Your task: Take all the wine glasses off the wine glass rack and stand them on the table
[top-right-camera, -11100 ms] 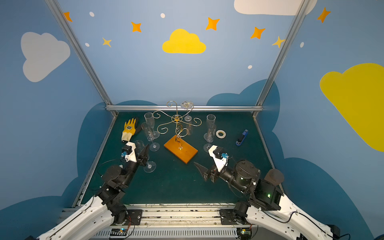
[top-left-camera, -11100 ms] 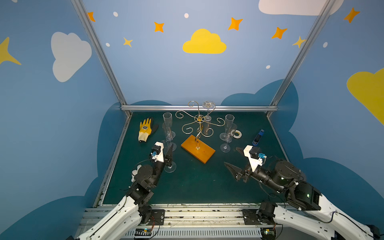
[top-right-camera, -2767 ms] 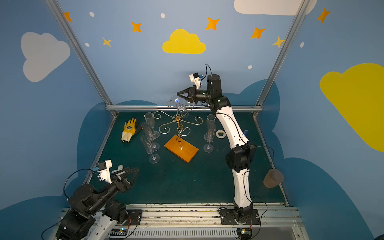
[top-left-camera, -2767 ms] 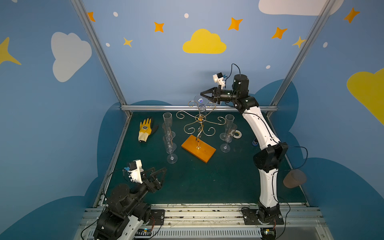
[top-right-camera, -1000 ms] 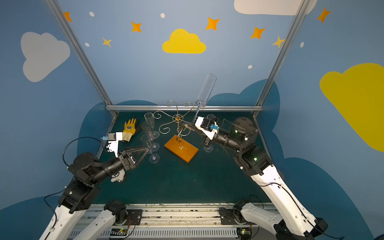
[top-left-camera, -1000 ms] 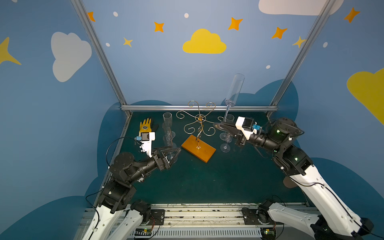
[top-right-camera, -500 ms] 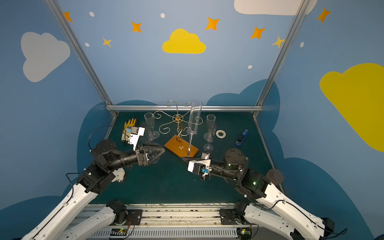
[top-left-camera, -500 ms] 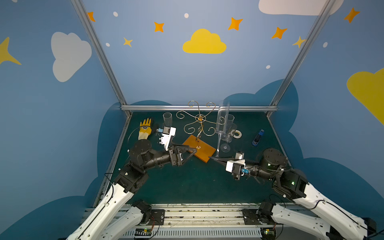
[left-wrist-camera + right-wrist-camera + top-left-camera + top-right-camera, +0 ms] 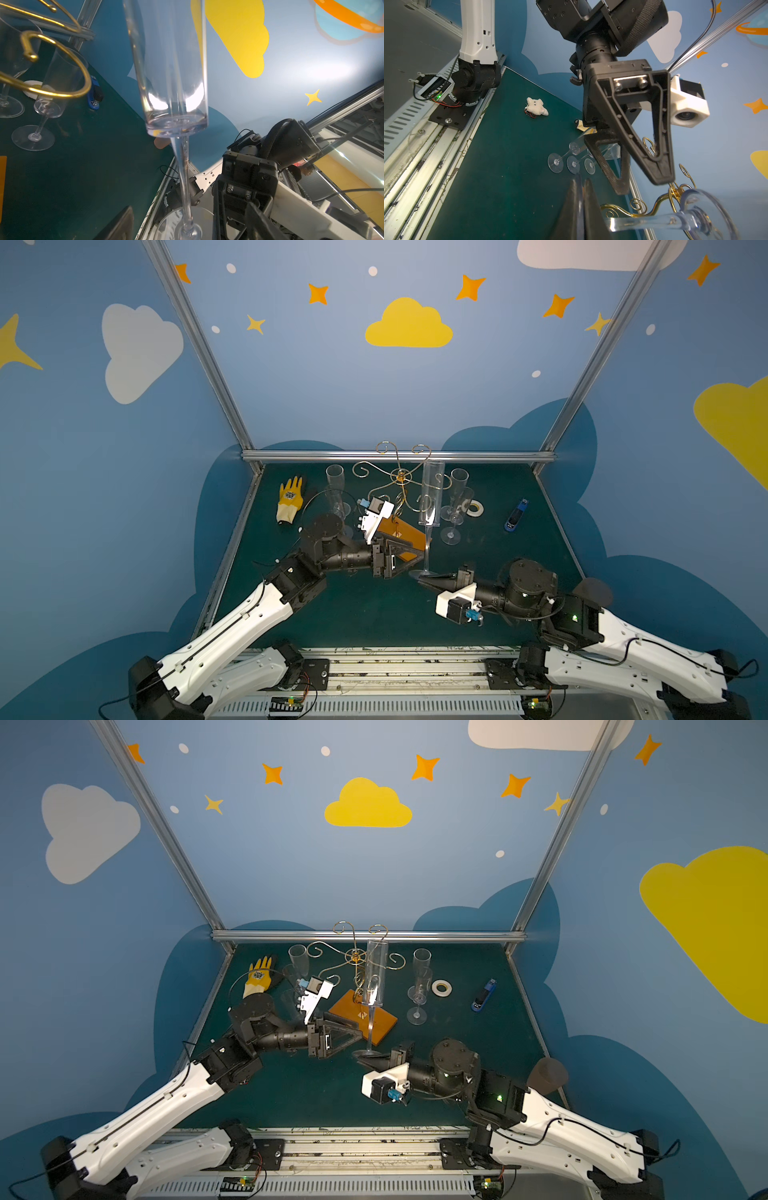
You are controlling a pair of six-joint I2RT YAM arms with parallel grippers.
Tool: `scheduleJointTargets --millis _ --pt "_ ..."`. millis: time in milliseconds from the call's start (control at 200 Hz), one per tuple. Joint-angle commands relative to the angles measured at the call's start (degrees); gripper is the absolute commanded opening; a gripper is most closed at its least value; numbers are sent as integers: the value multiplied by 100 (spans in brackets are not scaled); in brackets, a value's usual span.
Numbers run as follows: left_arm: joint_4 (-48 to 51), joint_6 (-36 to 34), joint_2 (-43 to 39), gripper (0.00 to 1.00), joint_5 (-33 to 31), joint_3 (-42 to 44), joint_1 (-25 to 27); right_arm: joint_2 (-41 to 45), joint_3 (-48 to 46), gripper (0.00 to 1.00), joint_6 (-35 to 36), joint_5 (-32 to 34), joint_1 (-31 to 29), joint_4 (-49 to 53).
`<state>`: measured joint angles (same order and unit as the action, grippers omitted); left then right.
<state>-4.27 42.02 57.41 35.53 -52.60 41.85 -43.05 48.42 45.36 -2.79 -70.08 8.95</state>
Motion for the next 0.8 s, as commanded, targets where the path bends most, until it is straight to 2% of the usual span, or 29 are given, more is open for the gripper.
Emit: scheduleJointTargets --millis 0,250,451,791 --pt "-396 -23 134 77 108 -23 136 69 -60 0 135 265 -121 -409" --pt "-410 35 358 62 52 -14 281 69 -192 0 171 428 -277 -573" --pt "-651 307 380 42 -134 158 313 121 -275 0 198 568 -339 -529" --pt "-624 269 488 26 -122 94 420 100 -309 0 218 639 -394 -552"
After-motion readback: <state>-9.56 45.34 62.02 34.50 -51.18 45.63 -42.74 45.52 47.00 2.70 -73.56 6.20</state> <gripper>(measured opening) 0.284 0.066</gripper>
